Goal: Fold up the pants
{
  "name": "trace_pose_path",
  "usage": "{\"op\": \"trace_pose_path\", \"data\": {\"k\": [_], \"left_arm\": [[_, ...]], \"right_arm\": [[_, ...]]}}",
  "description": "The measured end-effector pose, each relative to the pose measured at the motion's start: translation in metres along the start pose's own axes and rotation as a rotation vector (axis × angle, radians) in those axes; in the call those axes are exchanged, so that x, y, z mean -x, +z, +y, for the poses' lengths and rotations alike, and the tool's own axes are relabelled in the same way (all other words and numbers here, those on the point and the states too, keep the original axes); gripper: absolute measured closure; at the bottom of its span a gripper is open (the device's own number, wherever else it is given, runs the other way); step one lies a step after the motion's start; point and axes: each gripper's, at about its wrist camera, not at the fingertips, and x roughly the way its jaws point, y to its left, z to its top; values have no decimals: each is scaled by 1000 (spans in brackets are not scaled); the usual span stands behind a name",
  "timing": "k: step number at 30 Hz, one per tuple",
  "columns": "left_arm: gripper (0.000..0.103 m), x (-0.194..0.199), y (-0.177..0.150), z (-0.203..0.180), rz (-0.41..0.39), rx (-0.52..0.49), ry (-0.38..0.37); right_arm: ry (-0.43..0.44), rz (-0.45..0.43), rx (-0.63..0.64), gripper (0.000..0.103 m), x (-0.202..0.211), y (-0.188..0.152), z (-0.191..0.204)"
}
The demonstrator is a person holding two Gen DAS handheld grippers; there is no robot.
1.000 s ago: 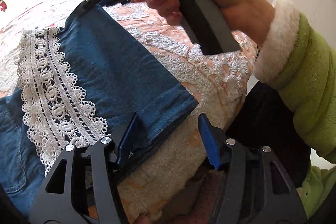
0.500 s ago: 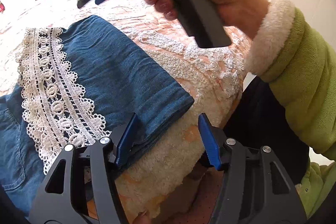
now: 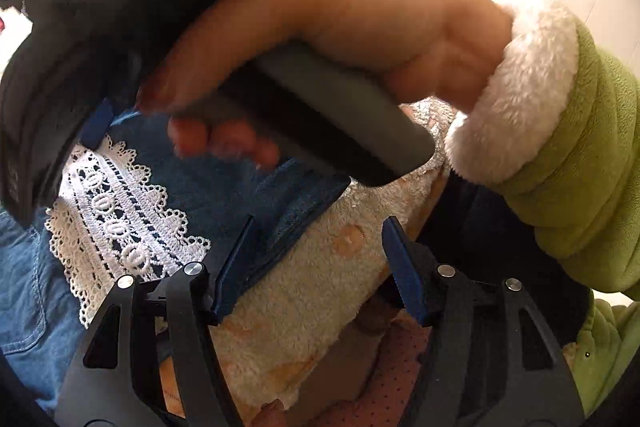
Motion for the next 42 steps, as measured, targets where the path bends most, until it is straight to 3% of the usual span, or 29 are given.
{"op": "trace_pose_path", "data": {"k": [4, 8, 11, 18, 22, 29, 36, 42], "left_arm": [[46, 8, -2, 2, -14, 16, -19], [40, 26, -4, 5, -57, 19, -6], [37, 39, -2, 10, -89, 41, 37], [31, 75, -14, 38, -163, 141, 197], [28, 97, -24, 59, -198, 233, 245], [23, 124, -39, 68, -209, 325, 335], [11, 154, -65, 94, -239, 466, 430], [10, 173, -90, 121, -244, 585, 469]], "right_arm": [[50, -45, -66, 49, 20, 3, -15], [31, -119, -79, 49, 46, 4, -22], [13, -170, -100, 49, 61, 6, -26], [-20, -266, -106, 35, 92, 7, -29], [-8, -303, -109, 31, 103, 8, -27], [7, -339, -61, 23, 115, 8, -7], [9, -353, 12, 13, 118, 11, 20], [28, -337, 54, 10, 107, 17, 38]]}}
